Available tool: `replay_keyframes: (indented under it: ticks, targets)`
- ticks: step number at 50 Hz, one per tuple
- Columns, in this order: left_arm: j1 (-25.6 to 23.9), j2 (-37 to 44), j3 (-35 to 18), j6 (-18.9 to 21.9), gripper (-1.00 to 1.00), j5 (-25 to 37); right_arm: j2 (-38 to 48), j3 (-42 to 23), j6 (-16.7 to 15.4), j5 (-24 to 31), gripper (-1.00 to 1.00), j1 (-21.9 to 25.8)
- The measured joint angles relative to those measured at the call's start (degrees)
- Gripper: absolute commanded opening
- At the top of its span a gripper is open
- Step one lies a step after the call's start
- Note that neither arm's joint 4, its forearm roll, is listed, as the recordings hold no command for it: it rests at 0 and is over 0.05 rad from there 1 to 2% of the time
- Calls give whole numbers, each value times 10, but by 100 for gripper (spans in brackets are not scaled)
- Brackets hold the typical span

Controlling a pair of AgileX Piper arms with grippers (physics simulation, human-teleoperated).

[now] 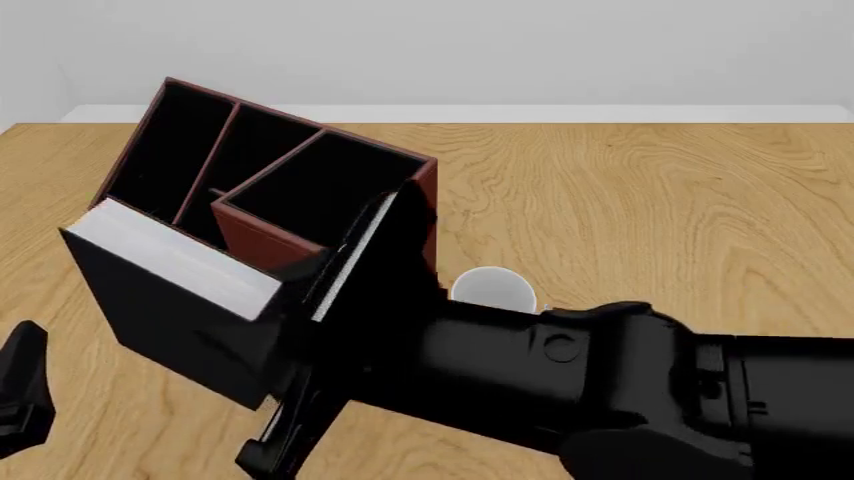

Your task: Pick up the book and place it in the front compartment of the caddy.

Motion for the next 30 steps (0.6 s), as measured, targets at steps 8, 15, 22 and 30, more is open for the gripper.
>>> replay_keyframes:
  ticks: [8, 15, 22, 30]
  targets:
    - [1, 0, 0, 0, 100, 0, -27, -18, -10, 29, -100, -8]
    - [1, 0, 0, 0, 100, 1, -49, -42, -18, 56, -100, -14]
    - [-1, 0, 0, 0, 100, 1, -68, -73, -24, 87, -100, -18]
    - [-2, 0, 0, 0, 100, 1, -86, -118, -22, 123, -100, -18]
